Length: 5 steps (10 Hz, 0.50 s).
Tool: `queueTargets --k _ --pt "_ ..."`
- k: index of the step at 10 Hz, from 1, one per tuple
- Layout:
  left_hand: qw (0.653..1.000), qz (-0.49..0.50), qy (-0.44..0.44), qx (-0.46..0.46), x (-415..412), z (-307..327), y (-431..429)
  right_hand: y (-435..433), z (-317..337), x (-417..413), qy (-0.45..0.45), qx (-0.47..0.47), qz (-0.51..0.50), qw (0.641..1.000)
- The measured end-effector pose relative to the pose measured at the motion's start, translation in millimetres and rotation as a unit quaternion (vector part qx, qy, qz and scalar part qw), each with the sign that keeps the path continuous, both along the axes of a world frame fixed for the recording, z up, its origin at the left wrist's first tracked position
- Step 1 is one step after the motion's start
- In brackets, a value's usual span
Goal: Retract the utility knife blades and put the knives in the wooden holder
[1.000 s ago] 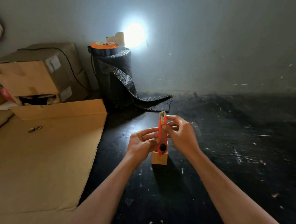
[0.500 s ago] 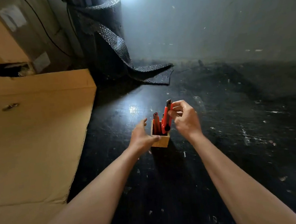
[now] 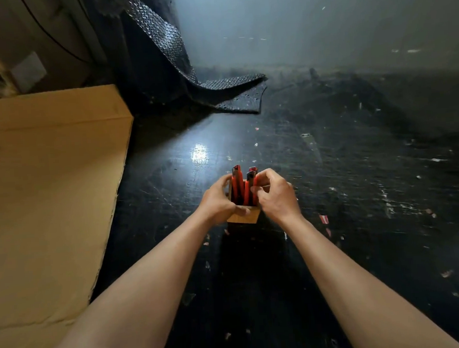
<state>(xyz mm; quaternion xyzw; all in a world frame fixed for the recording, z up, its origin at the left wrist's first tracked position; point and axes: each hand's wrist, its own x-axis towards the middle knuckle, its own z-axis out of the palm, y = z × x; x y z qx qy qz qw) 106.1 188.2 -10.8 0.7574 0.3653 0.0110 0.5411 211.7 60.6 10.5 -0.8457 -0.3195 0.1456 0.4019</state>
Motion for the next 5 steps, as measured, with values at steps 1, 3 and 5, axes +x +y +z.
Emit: queueTargets --k 1,3,5 --pt "1.000 0.000 -0.010 -0.007 -1.8 -3.0 0.5 0.0 -3.6 -0.7 -0.001 -0.012 0.003 1.000" --pt "1.000 0.000 -0.007 0.002 -1.2 -2.3 -1.1 3.2 -4.5 -0.7 -0.010 -0.035 0.008 0.999" --pt "1.000 0.023 -0.011 -0.004 -8.1 -1.1 -4.7 -5.3 7.7 -2.3 -0.019 -0.020 -0.024 0.999"
